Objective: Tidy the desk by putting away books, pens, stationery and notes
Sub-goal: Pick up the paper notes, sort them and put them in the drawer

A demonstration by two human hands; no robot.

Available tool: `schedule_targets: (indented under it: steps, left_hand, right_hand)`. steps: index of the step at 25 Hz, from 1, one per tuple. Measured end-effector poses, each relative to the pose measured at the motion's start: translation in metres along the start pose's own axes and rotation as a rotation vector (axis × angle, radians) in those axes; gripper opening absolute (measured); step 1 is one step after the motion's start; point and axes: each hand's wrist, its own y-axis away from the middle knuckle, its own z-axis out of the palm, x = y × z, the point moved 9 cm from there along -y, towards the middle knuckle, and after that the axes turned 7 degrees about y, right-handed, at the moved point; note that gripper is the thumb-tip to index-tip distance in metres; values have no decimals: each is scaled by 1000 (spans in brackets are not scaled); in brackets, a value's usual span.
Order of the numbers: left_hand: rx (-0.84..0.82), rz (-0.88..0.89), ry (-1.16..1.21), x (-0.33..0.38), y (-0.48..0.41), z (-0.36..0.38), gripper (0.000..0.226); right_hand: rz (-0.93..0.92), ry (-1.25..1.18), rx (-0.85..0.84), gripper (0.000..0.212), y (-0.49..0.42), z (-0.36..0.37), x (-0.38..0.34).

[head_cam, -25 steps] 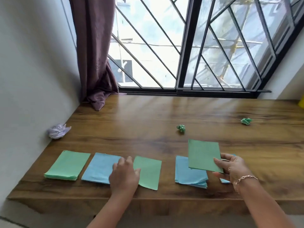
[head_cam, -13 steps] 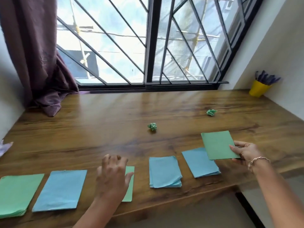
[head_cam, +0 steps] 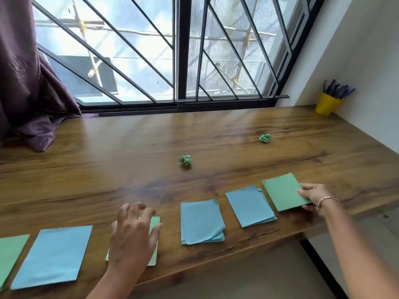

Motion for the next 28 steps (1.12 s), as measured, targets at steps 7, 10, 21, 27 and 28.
schedule_targets:
  steps: [7,10,21,27,28]
  left_hand:
    - [15,-28,-30,1,4,8,39]
    - [41,-4,-71,4,6,8,46]
    - [50,67,-188,-4,28,4,69]
    - [39,50,-177,-28,51,-24,80]
    - [24,45,-176,-34,56,-29,81]
  right_hand:
    - [-151,227,150,5,-12,-5,-5]
    - [-216,350,215,16,-12,-7,-10]
    - [-1064,674,735,29,108,53,-76]
    - [-1273,698,566,65,189,143,-77]
    - [-1293,681,539,66,203,155,-78]
